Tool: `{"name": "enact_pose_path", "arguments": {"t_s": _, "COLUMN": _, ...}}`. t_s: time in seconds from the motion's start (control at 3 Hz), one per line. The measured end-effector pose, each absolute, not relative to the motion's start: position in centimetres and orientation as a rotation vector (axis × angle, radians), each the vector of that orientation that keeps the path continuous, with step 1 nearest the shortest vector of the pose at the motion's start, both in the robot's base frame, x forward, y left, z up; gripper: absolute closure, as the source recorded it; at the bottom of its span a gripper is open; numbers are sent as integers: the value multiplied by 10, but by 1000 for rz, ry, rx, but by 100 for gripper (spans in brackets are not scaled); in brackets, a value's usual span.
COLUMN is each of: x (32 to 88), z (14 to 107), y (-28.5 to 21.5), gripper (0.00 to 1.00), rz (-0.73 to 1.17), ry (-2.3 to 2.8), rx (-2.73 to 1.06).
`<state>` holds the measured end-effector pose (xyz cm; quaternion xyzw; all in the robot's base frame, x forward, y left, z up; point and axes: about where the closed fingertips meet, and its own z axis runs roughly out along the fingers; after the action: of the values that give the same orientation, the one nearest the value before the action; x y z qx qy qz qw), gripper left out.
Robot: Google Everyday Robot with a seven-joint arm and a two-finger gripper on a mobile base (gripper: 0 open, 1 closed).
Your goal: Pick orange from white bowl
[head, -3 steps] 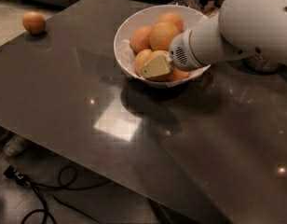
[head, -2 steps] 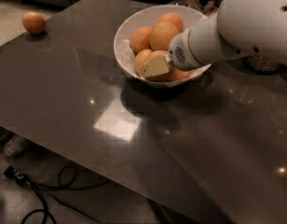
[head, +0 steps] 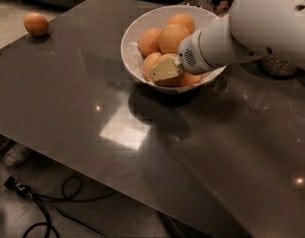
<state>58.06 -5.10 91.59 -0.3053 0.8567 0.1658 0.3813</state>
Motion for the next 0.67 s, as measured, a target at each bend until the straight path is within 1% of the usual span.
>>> {"name": "enact_pose_path", "arguments": {"t_s": 0.33, "x": 581, "z": 916, "y": -51, "gripper": 81, "rz": 429, "ry": 2190, "rx": -778}}
{"name": "enact_pose_path", "arguments": {"t_s": 0.67, "x": 581, "z": 916, "y": -51, "gripper": 100, "rz": 429, "ry": 2190, "rx": -778}}
